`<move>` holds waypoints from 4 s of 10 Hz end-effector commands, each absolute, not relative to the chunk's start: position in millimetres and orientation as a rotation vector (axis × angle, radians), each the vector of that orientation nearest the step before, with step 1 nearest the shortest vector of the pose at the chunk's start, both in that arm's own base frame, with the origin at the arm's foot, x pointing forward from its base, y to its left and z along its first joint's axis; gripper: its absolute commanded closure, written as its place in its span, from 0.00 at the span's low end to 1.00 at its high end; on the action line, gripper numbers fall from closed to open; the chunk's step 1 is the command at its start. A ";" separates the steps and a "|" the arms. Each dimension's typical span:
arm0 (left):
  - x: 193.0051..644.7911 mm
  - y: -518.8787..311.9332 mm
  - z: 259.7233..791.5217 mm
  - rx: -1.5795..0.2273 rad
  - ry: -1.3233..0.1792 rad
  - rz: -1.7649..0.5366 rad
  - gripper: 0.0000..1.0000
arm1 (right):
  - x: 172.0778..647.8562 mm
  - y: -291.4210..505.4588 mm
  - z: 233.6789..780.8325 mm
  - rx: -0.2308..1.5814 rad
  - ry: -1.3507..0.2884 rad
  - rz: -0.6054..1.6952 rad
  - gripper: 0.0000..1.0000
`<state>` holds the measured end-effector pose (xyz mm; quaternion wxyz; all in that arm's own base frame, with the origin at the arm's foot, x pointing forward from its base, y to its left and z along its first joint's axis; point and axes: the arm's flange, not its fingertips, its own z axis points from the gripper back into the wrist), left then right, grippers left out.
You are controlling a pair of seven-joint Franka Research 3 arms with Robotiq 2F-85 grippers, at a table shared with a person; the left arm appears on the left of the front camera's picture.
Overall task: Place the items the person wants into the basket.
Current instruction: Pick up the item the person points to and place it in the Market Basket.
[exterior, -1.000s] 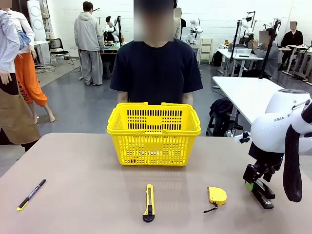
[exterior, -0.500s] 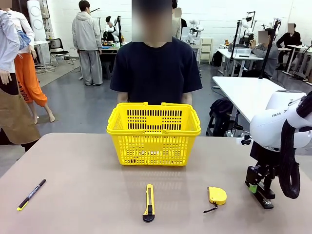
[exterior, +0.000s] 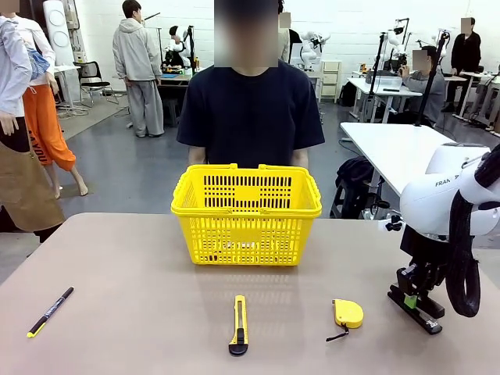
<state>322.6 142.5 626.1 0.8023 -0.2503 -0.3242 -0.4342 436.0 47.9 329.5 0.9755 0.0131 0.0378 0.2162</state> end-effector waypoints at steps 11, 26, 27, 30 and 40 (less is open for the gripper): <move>322.6 143.2 626.5 -0.541 -0.698 -0.948 0.00 | 326.2 74.6 570.1 0.026 -0.132 0.145 0.70; 322.6 143.2 626.5 -0.541 -0.698 -0.948 0.00 | 452.9 259.4 653.0 -0.121 -0.230 0.630 0.68; 322.6 143.2 626.5 -0.541 -0.698 -0.948 0.00 | 470.9 285.3 651.6 -0.167 -0.240 0.645 0.68; 322.6 143.2 626.5 -0.541 -0.698 -0.948 0.00 | 522.8 335.2 637.9 -0.198 -0.231 0.743 0.68; 322.6 143.2 626.5 -0.541 -0.698 -0.948 0.00 | 557.6 383.0 522.2 -0.097 -0.111 1.121 0.68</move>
